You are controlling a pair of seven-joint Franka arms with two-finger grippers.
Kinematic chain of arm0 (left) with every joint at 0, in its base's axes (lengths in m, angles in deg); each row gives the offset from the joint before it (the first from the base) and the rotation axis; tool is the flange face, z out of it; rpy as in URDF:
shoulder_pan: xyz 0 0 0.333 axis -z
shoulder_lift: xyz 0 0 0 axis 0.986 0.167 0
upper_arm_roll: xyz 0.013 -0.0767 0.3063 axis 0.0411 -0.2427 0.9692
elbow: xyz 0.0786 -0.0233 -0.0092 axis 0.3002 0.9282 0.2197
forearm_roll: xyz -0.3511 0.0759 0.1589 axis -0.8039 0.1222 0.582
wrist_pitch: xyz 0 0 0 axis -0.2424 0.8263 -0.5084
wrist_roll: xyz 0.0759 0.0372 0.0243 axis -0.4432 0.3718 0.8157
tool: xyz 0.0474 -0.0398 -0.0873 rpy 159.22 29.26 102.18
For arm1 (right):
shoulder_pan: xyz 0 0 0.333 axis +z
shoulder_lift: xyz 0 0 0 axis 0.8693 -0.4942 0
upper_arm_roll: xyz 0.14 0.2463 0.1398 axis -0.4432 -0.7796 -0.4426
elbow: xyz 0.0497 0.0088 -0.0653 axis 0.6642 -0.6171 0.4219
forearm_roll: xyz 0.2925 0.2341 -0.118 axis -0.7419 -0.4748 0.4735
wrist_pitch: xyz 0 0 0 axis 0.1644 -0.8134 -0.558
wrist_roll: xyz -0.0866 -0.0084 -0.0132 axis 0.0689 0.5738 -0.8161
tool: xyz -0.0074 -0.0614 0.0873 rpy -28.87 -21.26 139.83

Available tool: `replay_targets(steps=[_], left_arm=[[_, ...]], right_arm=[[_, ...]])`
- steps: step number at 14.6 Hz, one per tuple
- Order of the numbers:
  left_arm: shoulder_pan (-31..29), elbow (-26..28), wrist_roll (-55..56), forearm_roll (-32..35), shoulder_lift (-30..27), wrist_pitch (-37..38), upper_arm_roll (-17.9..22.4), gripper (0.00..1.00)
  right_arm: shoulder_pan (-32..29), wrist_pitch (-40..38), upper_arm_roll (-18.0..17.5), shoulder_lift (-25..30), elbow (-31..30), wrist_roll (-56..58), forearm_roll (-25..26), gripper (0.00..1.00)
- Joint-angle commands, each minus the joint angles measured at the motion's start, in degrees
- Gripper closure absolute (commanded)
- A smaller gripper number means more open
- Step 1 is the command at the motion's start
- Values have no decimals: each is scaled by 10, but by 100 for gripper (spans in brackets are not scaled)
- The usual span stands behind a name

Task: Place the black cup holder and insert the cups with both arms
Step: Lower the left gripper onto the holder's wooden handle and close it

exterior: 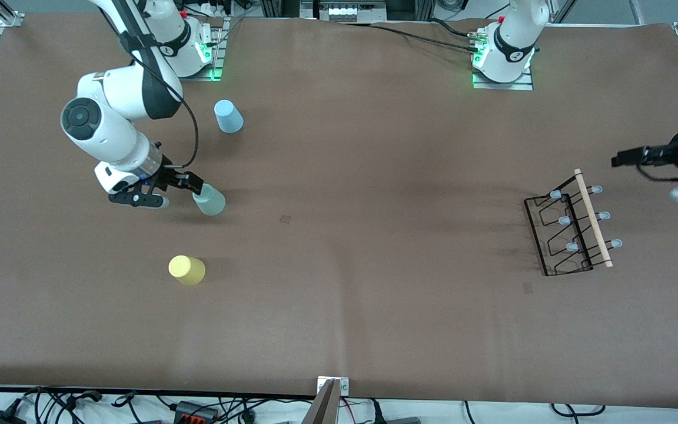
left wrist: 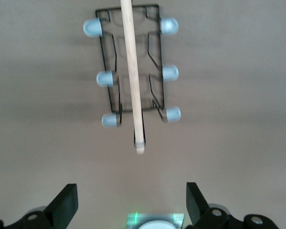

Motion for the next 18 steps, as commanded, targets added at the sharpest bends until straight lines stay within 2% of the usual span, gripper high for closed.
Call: replay_targets(steps=[1, 4, 5, 6, 9, 10, 14, 15, 17, 18], left_arm=[[8, 56, 24, 17, 18, -113, -7, 0], [9, 125, 40, 21, 20, -219, -9, 2], [9, 131, 41, 22, 21, -229, -10, 6], [9, 133, 42, 22, 24, -230, -10, 16], [8, 129, 53, 22, 43, -248, -10, 34], [9, 130, 54, 22, 45, -249, -10, 43], [8, 129, 53, 22, 61, -269, -10, 48], [8, 130, 53, 22, 61, -269, -10, 53], [8, 129, 51, 22, 62, -267, -10, 78], [8, 128, 49, 22, 62, -267, -10, 86]], right_arm=[[0, 27, 5, -18, -2, -4, -6, 0], [-1, 36, 5, -32, -2, -5, -6, 0], [0, 38, 5, -38, -2, -11, -6, 0], [2, 45, 5, -41, -2, -18, -6, 0], [6, 50, 5, -46, -2, -23, -6, 0], [8, 55, 5, -51, -3, -23, -6, 0], [11, 64, 4, -64, -3, -39, -7, 0], [13, 65, 4, -65, -3, -40, -7, 0], [15, 65, 4, -68, -3, -41, -7, 0], [15, 65, 4, -69, -3, -43, -7, 0]])
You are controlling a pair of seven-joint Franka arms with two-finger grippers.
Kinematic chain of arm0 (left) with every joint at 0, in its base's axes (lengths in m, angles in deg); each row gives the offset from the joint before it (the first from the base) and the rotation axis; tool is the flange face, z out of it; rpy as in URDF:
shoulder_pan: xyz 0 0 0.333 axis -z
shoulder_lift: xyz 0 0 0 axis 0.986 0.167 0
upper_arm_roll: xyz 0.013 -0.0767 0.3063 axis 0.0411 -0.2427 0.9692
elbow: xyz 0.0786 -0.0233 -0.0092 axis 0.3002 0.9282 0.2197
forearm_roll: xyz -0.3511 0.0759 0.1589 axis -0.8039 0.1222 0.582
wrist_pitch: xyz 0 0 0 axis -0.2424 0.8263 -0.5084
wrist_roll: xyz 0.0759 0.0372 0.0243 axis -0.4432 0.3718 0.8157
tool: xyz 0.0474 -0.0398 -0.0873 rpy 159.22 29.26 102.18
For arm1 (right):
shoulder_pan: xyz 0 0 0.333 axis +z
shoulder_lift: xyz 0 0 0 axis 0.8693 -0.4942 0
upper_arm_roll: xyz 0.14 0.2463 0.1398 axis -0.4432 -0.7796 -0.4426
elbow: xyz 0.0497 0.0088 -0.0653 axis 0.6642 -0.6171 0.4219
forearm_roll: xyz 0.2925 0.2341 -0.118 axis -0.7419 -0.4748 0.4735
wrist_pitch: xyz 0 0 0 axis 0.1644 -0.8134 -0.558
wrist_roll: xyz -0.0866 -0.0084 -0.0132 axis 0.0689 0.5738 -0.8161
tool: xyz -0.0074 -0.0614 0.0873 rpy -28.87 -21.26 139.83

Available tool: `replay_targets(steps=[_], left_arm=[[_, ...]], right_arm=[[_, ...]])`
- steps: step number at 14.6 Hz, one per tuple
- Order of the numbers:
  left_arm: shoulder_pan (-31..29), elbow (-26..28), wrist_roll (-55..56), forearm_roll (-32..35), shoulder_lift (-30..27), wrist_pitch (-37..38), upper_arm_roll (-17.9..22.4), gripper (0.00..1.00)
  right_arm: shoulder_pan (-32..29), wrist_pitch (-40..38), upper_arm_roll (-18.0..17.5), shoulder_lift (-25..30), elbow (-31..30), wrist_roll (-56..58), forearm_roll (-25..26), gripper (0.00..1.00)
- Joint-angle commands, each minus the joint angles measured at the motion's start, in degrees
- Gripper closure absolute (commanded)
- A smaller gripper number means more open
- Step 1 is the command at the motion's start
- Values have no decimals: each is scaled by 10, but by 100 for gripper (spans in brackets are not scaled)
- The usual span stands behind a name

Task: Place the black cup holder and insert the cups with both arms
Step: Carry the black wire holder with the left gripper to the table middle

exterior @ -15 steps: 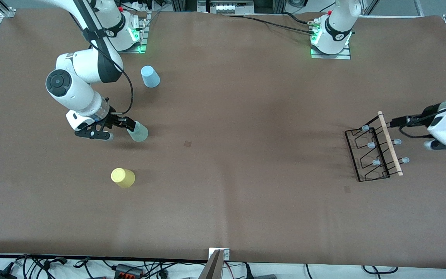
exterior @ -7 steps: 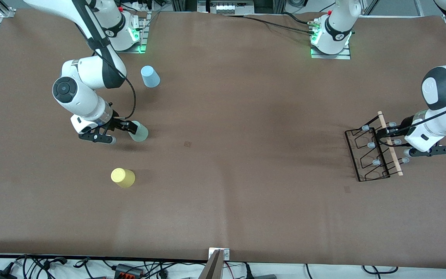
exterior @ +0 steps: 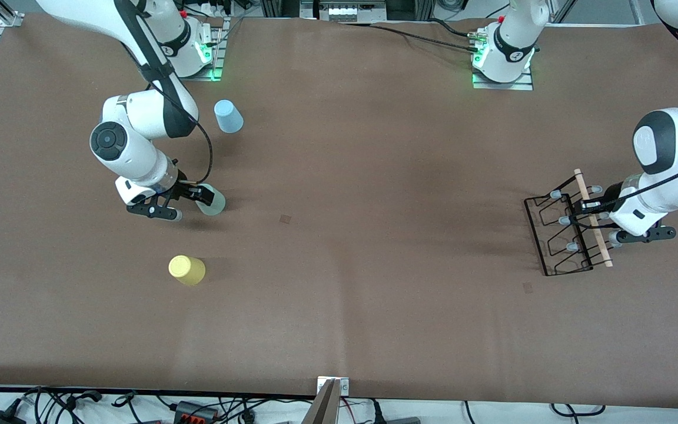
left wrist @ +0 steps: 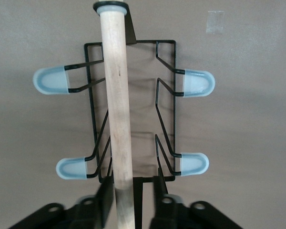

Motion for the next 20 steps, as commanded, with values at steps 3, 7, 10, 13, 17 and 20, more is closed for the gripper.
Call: replay_targets(steps=[3, 7, 10, 13, 17, 20], left_arm=[[0, -12, 6, 16, -7, 7, -2, 99], [1, -78, 8, 16, -27, 118, -29, 99], [1, -112, 11, 10, -39, 176, -87, 99], [2, -114, 21, -1, -29, 173, -172, 99], [36, -114, 180, -43, -2, 148, -253, 99], [125, -120, 275, -40, 24, 115, -254, 99]], right_arm=[[22, 24, -4, -17, -6, -39, -8, 0], [23, 26, -5, -22, -12, -42, -7, 0], [23, 26, -5, -22, -19, -42, -7, 0], [23, 26, -5, -22, -20, -42, -7, 0], [23, 25, -5, -21, -20, -42, -7, 14], [22, 22, -5, -21, -20, -42, -7, 32]])
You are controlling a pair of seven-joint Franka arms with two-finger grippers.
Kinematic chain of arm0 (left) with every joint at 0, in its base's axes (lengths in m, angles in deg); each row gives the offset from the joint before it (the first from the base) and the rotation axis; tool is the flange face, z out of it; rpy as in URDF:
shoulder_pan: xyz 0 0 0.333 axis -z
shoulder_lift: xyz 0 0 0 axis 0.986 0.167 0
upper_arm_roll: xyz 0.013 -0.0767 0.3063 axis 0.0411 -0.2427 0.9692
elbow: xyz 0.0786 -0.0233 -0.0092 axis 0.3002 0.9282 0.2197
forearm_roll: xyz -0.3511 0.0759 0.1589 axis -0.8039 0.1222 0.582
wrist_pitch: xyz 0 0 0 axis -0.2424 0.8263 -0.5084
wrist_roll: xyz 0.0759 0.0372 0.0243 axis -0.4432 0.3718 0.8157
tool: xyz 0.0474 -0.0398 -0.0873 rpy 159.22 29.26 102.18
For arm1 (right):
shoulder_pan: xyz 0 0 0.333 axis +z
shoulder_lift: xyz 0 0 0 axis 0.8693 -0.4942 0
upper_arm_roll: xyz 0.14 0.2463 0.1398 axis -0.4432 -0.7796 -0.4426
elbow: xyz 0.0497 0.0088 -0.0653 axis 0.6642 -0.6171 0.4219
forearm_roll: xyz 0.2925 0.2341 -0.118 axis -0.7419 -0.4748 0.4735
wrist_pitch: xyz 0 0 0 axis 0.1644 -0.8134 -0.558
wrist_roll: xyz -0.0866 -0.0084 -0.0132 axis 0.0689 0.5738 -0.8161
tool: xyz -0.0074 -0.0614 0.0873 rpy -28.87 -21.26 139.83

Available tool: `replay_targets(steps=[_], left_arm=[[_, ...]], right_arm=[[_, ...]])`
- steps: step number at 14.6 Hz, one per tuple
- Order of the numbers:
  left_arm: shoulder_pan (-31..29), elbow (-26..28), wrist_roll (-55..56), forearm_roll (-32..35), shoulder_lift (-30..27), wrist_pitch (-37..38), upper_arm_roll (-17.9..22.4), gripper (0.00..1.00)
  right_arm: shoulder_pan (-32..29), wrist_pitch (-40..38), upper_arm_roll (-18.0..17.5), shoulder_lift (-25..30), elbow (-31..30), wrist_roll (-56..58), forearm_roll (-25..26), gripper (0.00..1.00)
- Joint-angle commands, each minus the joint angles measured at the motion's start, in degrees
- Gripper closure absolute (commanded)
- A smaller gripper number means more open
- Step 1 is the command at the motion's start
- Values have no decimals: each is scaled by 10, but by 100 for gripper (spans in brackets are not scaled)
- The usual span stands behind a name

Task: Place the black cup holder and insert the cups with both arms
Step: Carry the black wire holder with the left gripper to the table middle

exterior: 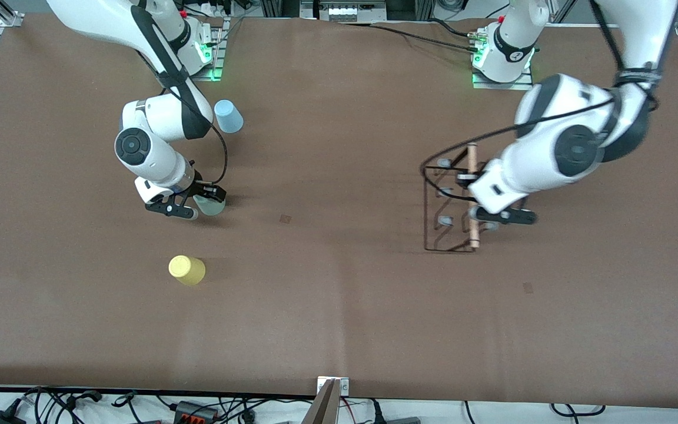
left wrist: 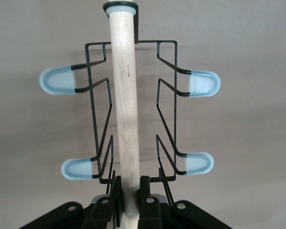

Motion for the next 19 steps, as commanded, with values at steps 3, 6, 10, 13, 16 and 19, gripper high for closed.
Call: replay_targets(steps=[3, 6, 10, 13, 16, 19], left_arm=[[123, -33, 132, 0, 55, -65, 1, 99], [179, -66, 205, 25, 94, -72, 1, 99], [201, -89, 229, 52, 119, -73, 1, 99], [206, -89, 243, 53, 120, -73, 1, 31], [200, -90, 236, 74, 114, -67, 0, 0], [186, -90, 237, 77, 80, -62, 6, 0]], right_arm=[[0, 2, 0, 8, -10, -4, -7, 51], [-3, -27, 0, 23, 12, 8, -6, 59], [-17, -113, 3, 79, 43, 12, 4, 63], [-19, -174, 7, 105, 75, 19, 3, 64], [-25, -262, 13, 106, 134, 16, 2, 64], [-35, -276, 13, 115, 142, 16, 2, 64]])
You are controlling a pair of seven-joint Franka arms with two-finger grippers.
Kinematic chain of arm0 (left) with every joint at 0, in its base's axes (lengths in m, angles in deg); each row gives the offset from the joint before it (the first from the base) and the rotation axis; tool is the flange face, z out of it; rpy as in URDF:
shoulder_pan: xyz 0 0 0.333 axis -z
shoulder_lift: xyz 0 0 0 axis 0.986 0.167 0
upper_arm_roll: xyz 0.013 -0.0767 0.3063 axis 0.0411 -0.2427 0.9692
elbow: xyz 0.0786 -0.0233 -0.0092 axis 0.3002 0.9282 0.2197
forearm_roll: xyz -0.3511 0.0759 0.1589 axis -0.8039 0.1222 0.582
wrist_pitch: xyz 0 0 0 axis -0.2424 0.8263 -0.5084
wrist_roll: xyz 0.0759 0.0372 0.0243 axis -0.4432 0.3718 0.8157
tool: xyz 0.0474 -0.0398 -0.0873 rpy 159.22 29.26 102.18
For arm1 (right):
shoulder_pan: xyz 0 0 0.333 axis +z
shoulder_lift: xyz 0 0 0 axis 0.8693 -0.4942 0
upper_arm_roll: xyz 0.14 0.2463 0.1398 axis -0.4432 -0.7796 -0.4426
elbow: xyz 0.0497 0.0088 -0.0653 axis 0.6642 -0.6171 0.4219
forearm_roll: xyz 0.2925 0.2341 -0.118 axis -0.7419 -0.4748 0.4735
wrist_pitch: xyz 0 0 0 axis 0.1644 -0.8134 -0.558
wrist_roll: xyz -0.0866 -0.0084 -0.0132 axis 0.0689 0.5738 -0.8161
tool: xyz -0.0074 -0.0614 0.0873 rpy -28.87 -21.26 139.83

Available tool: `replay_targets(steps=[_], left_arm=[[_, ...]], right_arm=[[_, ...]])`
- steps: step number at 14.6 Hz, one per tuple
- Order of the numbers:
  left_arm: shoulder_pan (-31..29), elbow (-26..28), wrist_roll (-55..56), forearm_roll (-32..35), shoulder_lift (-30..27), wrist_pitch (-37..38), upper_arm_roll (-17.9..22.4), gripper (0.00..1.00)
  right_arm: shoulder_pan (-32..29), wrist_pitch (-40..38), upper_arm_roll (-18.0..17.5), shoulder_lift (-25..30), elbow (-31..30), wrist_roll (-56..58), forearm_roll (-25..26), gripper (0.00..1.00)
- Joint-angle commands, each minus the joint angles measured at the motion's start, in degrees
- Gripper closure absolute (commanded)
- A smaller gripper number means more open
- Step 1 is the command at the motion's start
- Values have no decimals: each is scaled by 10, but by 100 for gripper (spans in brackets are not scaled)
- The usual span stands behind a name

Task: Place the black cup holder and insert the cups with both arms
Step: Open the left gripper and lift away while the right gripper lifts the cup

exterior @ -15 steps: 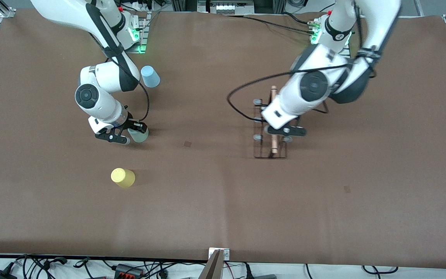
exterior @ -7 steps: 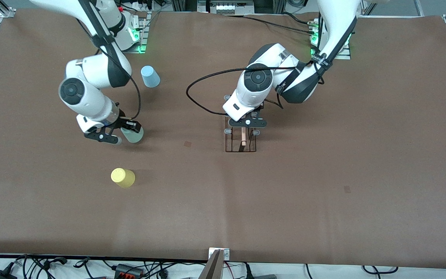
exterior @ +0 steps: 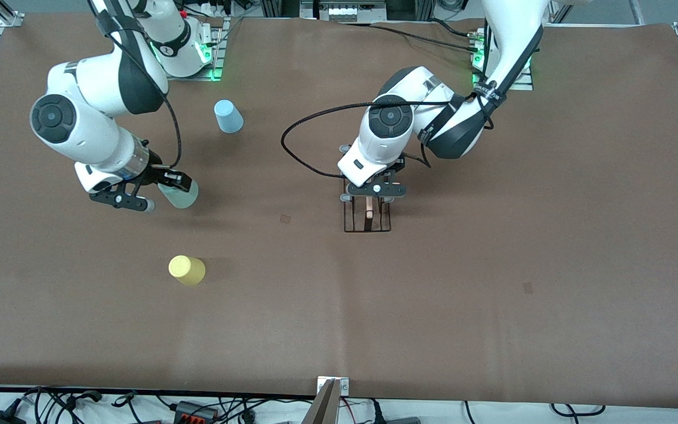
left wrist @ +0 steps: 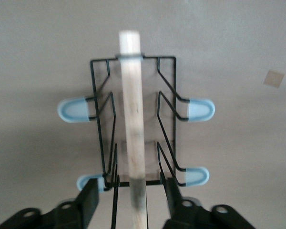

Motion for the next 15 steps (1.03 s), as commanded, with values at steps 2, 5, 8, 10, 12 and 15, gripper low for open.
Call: replay_targets(steps=[2, 5, 8, 10, 12, 15], left_arm=[[-51, -6, 7, 11, -68, 71, 4, 0], [-127, -39, -66, 19, -89, 164, 4, 0], [-201, -62, -187, 98, -93, 234, 3, 0], [-257, -65, -299, 111, -108, 243, 2, 0], [-304, -65, -375, 112, -127, 272, 3, 0], [-355, -68, -461, 102, -144, 324, 4, 0]], right_arm=[[-4, -43, -2, 19, 10, -7, -7, 64], [22, -111, -23, 62, 10, -104, -25, 64], [73, -124, -71, 89, 11, -265, -80, 64], [106, -84, -115, 74, 27, -395, -81, 64], [150, -25, -128, 40, 39, -494, -77, 64], [199, 60, -129, -9, 44, -594, -66, 64]])
